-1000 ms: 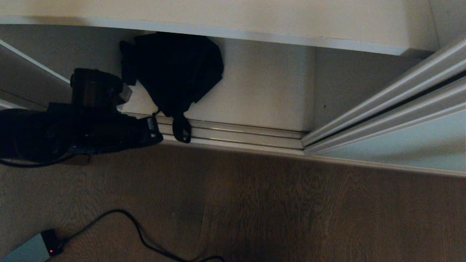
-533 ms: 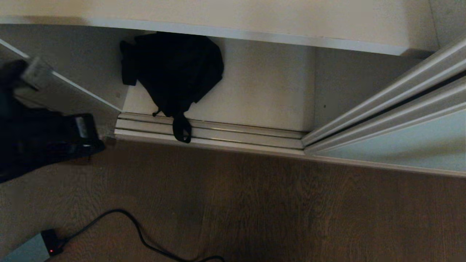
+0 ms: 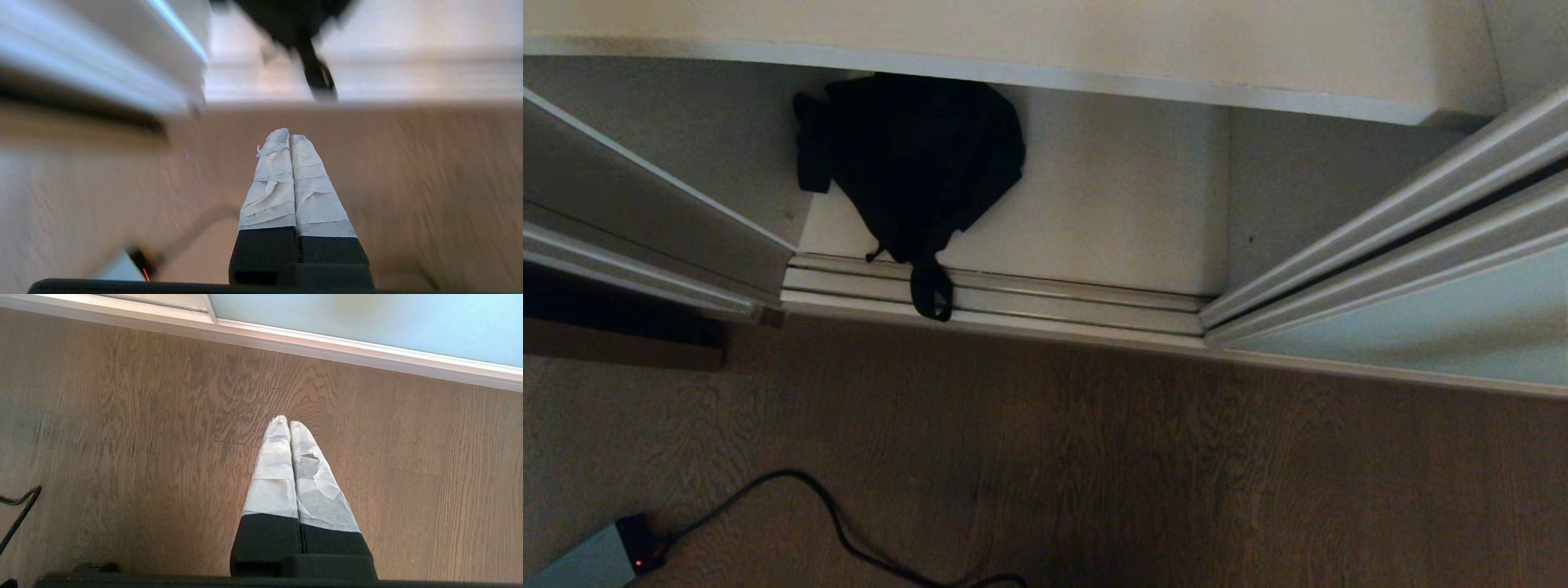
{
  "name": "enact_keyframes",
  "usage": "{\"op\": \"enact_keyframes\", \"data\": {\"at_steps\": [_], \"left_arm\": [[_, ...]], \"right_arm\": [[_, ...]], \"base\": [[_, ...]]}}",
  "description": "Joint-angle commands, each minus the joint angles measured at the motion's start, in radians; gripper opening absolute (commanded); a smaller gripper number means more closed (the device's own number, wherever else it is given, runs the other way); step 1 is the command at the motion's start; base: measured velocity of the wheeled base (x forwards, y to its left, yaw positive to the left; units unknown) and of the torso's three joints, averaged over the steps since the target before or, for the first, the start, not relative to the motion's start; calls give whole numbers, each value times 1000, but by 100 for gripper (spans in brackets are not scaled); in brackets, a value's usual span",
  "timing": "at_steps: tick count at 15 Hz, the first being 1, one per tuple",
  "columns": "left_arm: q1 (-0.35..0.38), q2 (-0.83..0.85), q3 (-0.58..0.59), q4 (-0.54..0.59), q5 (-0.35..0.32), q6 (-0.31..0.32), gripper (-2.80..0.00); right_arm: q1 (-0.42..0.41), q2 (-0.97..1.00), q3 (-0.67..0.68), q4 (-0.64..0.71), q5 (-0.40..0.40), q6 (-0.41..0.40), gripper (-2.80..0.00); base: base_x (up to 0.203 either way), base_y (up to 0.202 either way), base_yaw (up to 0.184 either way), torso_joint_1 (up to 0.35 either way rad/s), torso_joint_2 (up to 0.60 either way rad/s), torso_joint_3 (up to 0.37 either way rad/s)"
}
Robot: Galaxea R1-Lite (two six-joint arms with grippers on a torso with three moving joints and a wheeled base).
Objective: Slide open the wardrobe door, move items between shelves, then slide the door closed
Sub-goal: Close the door
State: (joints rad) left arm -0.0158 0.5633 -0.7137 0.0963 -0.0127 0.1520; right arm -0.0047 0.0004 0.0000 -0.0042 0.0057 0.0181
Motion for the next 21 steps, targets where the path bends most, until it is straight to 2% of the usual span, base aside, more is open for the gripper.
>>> {"op": "enact_keyframes", "data": {"at_steps": [1, 6, 8, 9, 11, 13, 16, 19, 21], "left_arm": [[49, -245, 182, 55, -55, -22, -280], [42, -542, 509, 87, -85, -52, -280], [38, -560, 623, 47, -85, -65, -280], [38, -560, 639, 11, -93, -112, -280], [37, -560, 659, -47, -108, -89, -280], [37, -560, 685, -131, -116, -94, -280], [37, -560, 686, -121, -93, -150, -280], [37, -560, 711, -197, -77, -58, -280], [37, -560, 701, -133, -60, -65, -280]], "right_arm": [[0, -2, 1, 0, 0, 0, -280], [0, -2, 2, 0, 0, 0, -280], [0, -2, 2, 0, 0, 0, -280], [0, -2, 1, 0, 0, 0, -280], [0, -2, 1, 0, 0, 0, -280], [0, -3, 1, 0, 0, 0, -280], [0, -2, 0, 0, 0, 0, -280], [0, -2, 2, 0, 0, 0, -280], [0, -2, 1, 0, 0, 0, -280]], "base": [[0, 0, 0, 0, 0, 0], [0, 0, 0, 0, 0, 0], [0, 0, 0, 0, 0, 0], [0, 0, 0, 0, 0, 0], [0, 0, 0, 0, 0, 0], [0, 0, 0, 0, 0, 0], [0, 0, 0, 0, 0, 0], [0, 0, 0, 0, 0, 0], [0, 0, 0, 0, 0, 0]]}}
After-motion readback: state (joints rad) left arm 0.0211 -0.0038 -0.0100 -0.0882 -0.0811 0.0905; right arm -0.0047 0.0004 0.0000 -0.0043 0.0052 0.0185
